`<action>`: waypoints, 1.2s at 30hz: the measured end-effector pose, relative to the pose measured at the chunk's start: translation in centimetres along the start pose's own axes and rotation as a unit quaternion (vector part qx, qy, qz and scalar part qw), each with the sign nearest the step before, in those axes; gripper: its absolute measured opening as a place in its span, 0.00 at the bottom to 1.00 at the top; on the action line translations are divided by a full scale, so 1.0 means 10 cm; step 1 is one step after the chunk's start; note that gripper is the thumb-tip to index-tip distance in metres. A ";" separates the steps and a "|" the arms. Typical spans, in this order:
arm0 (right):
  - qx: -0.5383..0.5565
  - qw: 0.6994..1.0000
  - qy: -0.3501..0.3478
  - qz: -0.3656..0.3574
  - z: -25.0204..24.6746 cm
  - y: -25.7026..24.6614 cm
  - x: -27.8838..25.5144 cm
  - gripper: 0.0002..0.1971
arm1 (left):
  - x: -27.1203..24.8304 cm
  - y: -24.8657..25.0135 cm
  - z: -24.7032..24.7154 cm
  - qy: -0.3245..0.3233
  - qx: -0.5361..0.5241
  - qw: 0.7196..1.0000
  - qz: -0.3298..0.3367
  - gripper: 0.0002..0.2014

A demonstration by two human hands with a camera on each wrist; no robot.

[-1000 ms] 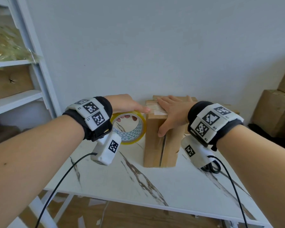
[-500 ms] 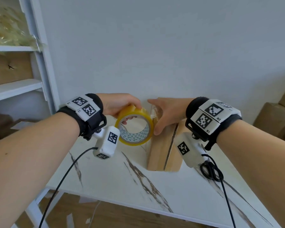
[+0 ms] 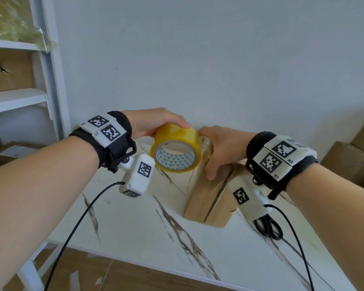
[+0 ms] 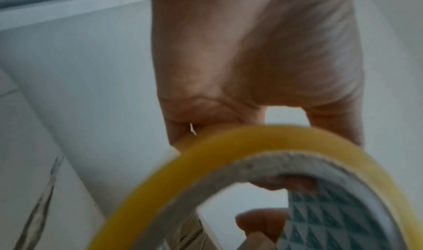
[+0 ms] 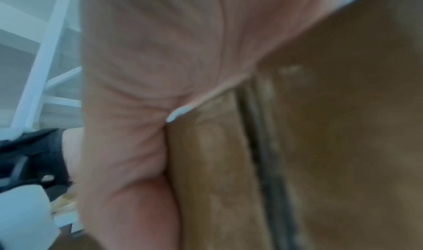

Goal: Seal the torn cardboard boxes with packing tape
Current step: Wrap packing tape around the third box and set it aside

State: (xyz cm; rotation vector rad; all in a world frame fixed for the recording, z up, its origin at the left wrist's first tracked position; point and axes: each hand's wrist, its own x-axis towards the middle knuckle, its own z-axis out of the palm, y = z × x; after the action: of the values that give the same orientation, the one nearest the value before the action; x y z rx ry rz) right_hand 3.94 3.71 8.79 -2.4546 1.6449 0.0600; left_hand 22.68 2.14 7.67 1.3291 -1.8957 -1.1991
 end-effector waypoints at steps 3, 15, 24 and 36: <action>0.075 0.996 0.054 -0.004 -0.02 0.09 -0.03 0.44 | 0.03 0.04 -0.03 0.004 -0.026 0.999 0.028 0.14; 0.187 0.980 0.072 0.011 0.08 0.58 -0.17 0.50 | 0.24 0.37 0.19 0.044 -0.014 0.995 0.087 0.15; 0.242 0.965 0.089 0.046 0.34 1.04 -0.50 0.46 | 0.37 0.15 0.08 0.110 0.275 0.954 0.041 0.28; 0.307 0.944 0.110 0.048 0.59 1.18 -0.51 0.44 | 0.57 0.03 0.33 0.131 0.429 0.894 -0.024 0.30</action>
State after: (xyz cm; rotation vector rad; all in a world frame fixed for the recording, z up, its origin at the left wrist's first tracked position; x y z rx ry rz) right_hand -8.50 5.04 2.17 -1.9514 1.5526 -0.6364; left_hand 17.75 -1.85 6.03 1.8481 -2.2686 -0.1109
